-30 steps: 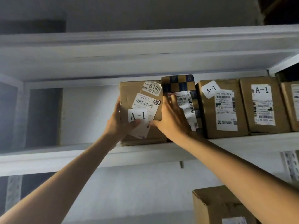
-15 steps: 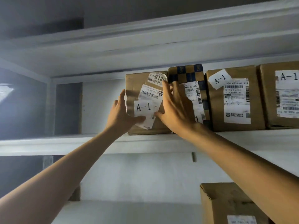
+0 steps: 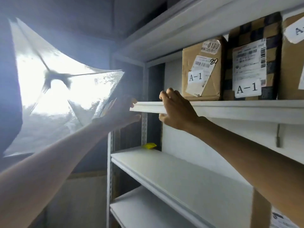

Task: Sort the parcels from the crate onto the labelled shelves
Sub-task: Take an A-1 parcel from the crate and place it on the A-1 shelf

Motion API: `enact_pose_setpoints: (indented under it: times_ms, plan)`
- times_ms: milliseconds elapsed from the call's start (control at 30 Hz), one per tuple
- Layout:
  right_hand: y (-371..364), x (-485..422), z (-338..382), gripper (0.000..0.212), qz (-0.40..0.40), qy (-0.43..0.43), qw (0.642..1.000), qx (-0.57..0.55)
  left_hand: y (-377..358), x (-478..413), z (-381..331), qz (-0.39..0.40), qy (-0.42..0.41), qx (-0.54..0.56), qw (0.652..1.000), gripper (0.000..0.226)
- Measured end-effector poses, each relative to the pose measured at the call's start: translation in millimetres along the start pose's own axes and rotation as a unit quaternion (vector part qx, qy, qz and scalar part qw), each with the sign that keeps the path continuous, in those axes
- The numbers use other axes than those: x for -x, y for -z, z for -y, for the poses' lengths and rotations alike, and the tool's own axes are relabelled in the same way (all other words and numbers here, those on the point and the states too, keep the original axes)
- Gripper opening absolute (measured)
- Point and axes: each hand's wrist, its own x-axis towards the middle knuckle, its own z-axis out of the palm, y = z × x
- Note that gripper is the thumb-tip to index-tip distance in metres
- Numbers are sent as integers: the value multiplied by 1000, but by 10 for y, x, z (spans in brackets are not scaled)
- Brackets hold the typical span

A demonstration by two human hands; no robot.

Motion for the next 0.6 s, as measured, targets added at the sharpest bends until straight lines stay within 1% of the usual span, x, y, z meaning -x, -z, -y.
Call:
enact_pose_setpoints:
  times_ms: [133, 233, 300, 433, 533, 600]
  plan:
    - [-69, 19, 699, 61, 44, 92, 990, -98, 544, 653, 329, 15, 72, -105, 992, 29]
    - [-86, 21, 1387, 56, 72, 149, 980, -108, 1017, 1257, 543, 57, 130, -179, 973, 27]
    - [-75, 44, 1866, 51, 97, 181, 968, -142, 1328, 1659, 652, 86, 177, -217, 956, 26]
    - [135, 252, 2950, 52, 129, 270, 912, -280, 2058, 2663, 704, 96, 305, -276, 906, 25]
    - [478, 518, 3661, 54, 157, 328, 863, -349, 2537, 3407, 574, 121, 384, -315, 859, 30]
    - [746, 733, 4089, 56, 164, 370, 829, -385, 2827, 3905, 443, 119, 430, -336, 829, 30]
